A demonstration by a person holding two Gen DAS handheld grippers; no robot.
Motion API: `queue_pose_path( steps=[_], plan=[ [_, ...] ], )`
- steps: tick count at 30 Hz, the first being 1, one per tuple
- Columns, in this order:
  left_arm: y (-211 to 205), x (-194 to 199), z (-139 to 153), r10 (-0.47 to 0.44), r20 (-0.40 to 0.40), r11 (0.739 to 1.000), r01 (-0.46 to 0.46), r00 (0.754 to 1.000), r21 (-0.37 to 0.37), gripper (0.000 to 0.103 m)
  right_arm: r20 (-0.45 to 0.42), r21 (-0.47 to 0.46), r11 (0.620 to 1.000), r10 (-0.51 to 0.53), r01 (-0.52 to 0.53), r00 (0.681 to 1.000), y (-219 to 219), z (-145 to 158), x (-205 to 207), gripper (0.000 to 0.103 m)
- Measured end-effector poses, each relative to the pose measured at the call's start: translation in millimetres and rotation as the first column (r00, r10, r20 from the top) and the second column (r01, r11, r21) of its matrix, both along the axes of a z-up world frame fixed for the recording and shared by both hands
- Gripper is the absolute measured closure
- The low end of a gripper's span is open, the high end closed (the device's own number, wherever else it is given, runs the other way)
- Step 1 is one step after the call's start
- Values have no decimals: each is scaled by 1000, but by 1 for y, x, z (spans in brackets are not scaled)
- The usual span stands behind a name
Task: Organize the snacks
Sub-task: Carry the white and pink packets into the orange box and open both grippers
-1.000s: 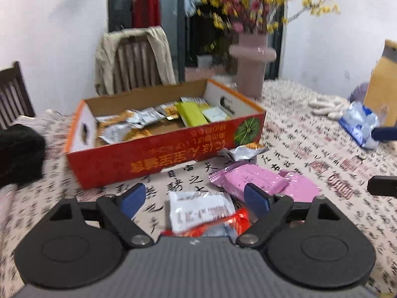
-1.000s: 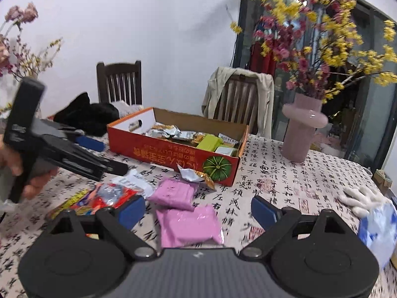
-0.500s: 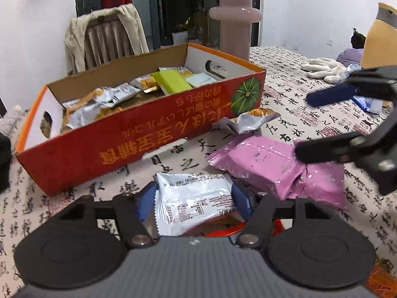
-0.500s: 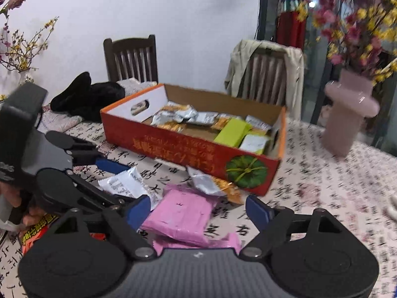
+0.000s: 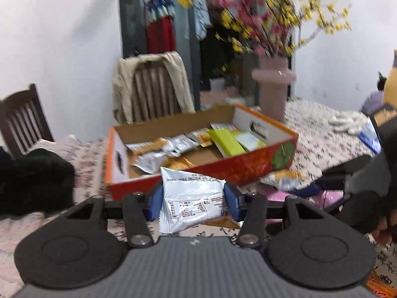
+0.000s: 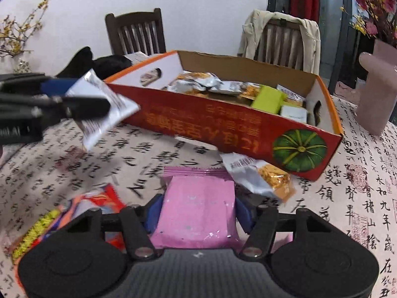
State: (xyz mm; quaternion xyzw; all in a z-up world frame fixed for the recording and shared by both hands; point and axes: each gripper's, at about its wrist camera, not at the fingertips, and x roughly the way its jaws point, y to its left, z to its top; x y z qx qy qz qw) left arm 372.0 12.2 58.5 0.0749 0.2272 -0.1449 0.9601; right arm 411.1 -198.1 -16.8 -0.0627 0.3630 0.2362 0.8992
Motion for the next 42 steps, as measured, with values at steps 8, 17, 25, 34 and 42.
queue_pose_path(
  steps=[8, 17, 25, 34, 42],
  plan=[
    [15, -67, 24, 16, 44, 994, -12, 999, -110, 51, 78, 58, 998, -11, 7, 997, -17, 37, -61, 42],
    [19, -143, 18, 38, -5, 968, -38, 999, -249, 51, 169, 115, 993, -46, 27, 985, -47, 68, -160, 42],
    [27, -181, 27, 73, 18, 963, -66, 997, -260, 51, 175, 140, 989, -60, 35, 983, -60, 68, -208, 42],
    [31, -163, 37, 88, 40, 962, -75, 995, -263, 51, 196, 139, 990, -56, 28, 979, -56, 72, -201, 42],
    [36, -68, 70, 40, 119, 977, -14, 992, -214, 51, 277, 74, 997, -5, -17, 961, -38, 107, -123, 42]
  ],
)
